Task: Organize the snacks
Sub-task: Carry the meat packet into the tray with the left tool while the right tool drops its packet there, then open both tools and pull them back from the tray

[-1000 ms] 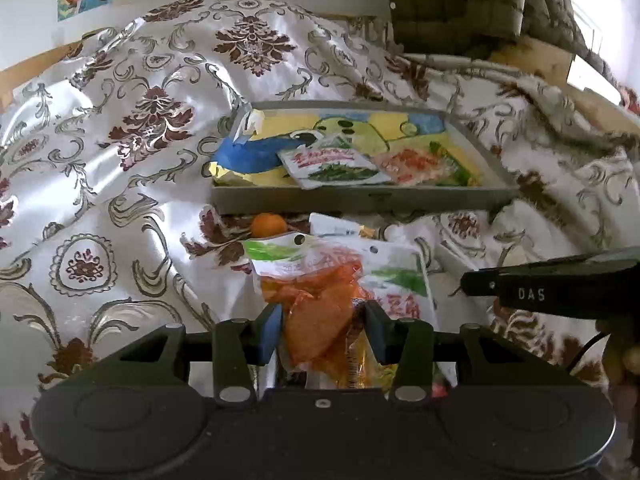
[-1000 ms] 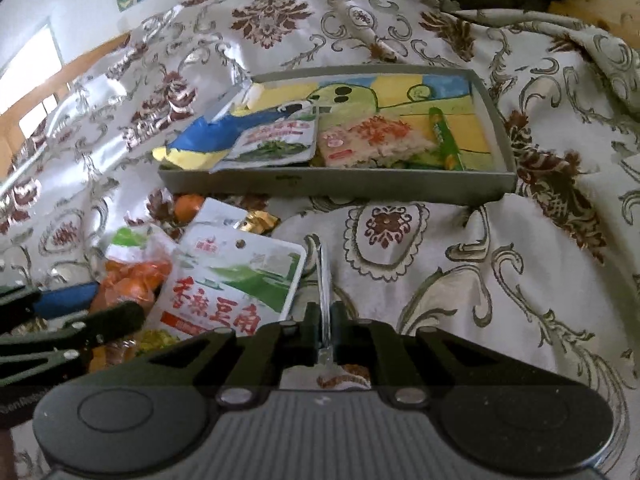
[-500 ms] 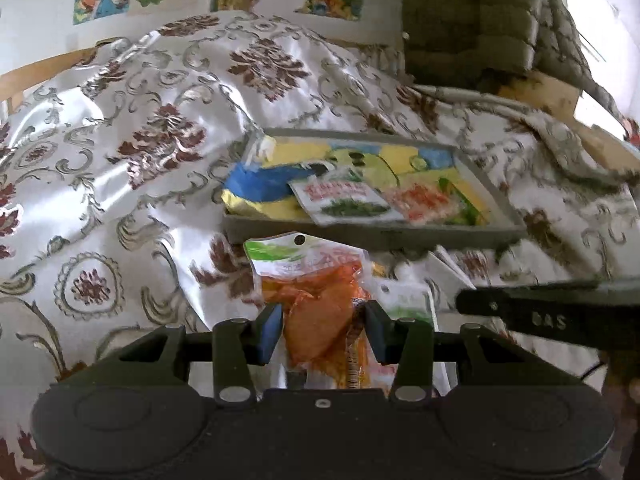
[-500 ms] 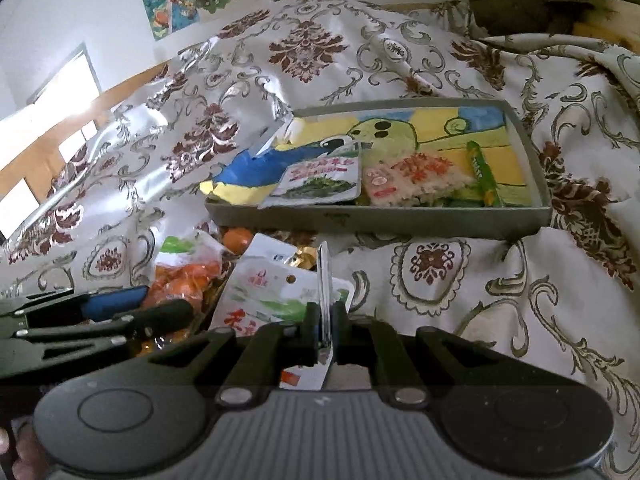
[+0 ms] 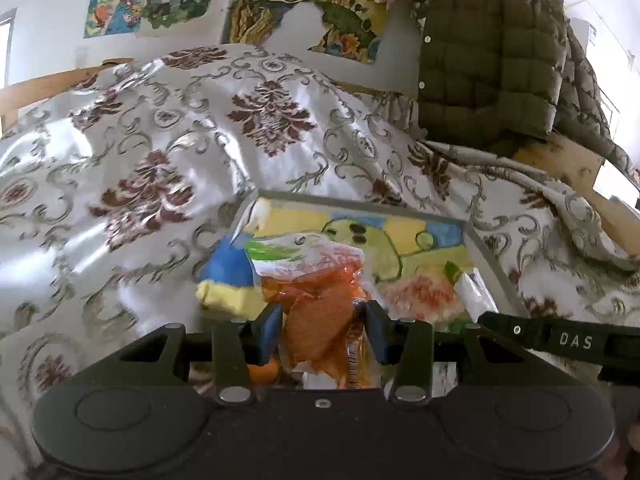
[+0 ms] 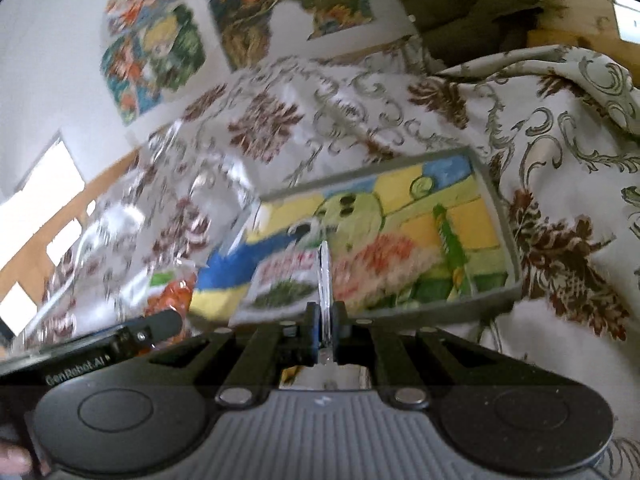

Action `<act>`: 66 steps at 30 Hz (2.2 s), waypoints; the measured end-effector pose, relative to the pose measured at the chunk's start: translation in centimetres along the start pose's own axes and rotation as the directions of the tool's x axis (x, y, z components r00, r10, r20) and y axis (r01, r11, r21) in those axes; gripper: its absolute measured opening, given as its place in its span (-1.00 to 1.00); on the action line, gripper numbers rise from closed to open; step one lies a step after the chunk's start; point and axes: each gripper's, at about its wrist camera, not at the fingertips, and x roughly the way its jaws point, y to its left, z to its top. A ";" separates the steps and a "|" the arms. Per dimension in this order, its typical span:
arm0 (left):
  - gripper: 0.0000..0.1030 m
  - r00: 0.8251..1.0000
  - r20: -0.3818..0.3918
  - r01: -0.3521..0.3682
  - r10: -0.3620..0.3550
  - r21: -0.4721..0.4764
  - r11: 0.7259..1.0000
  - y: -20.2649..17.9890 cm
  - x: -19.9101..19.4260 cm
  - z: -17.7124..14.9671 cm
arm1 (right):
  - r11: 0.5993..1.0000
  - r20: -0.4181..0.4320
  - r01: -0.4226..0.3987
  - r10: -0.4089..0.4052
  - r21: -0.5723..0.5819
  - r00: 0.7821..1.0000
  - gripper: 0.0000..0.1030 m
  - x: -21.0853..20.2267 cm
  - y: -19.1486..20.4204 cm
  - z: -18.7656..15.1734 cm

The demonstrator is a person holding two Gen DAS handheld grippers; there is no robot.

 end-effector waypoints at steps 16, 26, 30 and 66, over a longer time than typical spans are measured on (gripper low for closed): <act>-0.09 0.999 -0.016 0.049 -0.049 0.006 0.999 -5.1 9.6 3.9 | 0.960 0.046 0.036 -0.050 0.279 0.998 -0.86 4.4 -7.0 2.4; -0.08 0.998 -0.050 0.036 -0.036 -0.002 0.999 -6.5 12.8 3.5 | 0.970 0.030 0.058 -0.067 0.235 0.997 -0.85 5.6 -6.8 2.3; -0.08 0.997 -0.069 0.035 -0.035 0.002 0.999 -6.8 13.2 3.1 | 0.976 0.014 0.067 -0.071 0.207 0.997 -0.83 6.1 -6.2 2.1; 0.98 0.991 0.058 -0.113 0.118 -0.079 0.990 -2.2 -2.7 4.5 | 0.990 0.208 0.075 -0.098 0.116 0.973 1.00 -4.9 -2.8 3.1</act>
